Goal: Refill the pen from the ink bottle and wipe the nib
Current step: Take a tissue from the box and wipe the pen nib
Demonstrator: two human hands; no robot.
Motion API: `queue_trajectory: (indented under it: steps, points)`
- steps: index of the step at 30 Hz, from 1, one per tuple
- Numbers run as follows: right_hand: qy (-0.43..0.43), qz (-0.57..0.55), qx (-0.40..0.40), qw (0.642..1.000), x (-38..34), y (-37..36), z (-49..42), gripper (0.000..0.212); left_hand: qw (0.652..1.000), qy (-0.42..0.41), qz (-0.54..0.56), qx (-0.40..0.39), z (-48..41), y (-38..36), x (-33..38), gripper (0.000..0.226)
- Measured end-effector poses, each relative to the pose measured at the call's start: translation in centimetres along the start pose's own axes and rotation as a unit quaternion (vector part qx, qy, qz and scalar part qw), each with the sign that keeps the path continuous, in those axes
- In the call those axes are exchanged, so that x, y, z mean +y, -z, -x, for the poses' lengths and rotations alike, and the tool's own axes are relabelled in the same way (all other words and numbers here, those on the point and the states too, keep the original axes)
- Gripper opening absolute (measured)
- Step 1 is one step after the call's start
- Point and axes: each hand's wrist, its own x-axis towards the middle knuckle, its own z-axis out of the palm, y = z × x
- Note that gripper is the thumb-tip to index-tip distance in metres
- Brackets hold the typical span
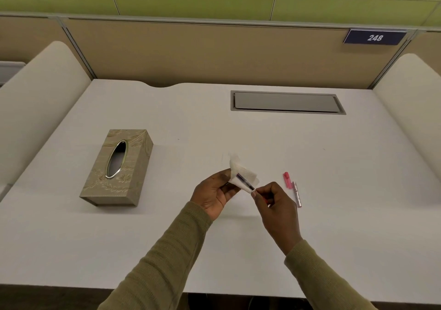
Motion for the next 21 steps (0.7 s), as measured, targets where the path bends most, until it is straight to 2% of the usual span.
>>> queue_trajectory:
  steps: [3,7,12,16,21]
  points:
    - [0.010,0.012,-0.006,1.000,-0.1,-0.1,0.2,0.011,0.999,-0.015,-0.033,0.006,-0.4,0.1,-0.4,0.028]
    - [-0.016,-0.006,-0.022,1.000,-0.4,-0.3,0.4,0.011,0.997,-0.039,-0.061,0.017,-0.7,0.1,-0.7,0.012]
    - [-0.066,-0.038,-0.064,0.995,-0.8,-0.2,0.3,0.011,0.996,-0.058,-0.052,0.033,-0.7,0.0,-0.5,0.011]
    - [-0.105,-0.065,-0.083,0.989,-1.1,-0.3,0.2,0.012,0.996,-0.069,-0.044,0.046,-1.0,-0.2,-0.4,0.014]
    - [-0.114,-0.063,-0.079,0.988,-1.0,-0.2,0.3,0.012,0.995,-0.062,0.001,0.074,-1.6,-0.1,0.2,0.027]
